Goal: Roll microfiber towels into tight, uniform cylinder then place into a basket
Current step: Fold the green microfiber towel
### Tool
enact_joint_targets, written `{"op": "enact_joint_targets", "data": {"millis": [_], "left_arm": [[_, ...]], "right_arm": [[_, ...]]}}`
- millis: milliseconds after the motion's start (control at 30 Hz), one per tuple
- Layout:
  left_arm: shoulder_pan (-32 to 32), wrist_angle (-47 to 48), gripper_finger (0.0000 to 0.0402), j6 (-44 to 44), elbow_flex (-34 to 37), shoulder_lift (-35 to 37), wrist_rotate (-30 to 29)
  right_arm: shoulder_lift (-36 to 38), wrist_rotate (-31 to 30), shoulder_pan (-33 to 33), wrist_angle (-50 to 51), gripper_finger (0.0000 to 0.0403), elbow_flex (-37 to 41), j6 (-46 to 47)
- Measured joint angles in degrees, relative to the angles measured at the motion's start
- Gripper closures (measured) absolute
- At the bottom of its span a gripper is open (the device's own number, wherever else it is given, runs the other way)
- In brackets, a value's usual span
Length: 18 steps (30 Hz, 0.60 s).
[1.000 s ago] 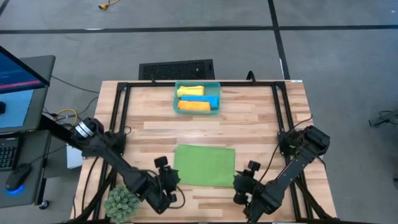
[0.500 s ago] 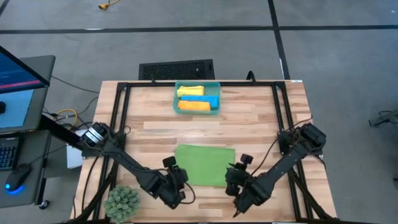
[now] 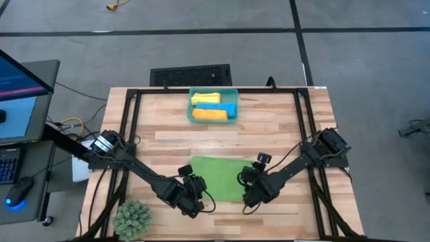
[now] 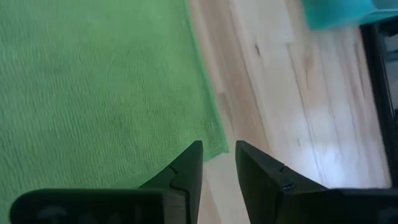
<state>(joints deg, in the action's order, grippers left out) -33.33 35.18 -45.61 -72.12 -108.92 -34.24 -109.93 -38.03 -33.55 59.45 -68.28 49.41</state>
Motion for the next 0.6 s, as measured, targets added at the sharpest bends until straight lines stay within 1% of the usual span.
{"op": "enact_joint_targets", "data": {"millis": [167,300,500,600], "left_arm": [[0.92,0.00,0.0251,2.05,0.00,0.00,0.80],[1.94,-0.10,0.0251,1.96,0.00,0.00,2.51],[1.96,-0.24,0.0251,2.32,0.00,0.00,1.87],[2.72,-0.22,0.0251,2.48,0.00,0.00,3.68]], "right_arm": [[0.64,0.88,0.80,0.03,0.0285,0.06,-6.79],[2.52,0.66,2.42,-0.17,0.0285,0.06,-9.03],[5.99,-0.13,4.60,-0.23,0.0285,0.06,-13.05],[7.72,-1.65,4.87,-0.29,0.0285,0.06,-15.82]]}}
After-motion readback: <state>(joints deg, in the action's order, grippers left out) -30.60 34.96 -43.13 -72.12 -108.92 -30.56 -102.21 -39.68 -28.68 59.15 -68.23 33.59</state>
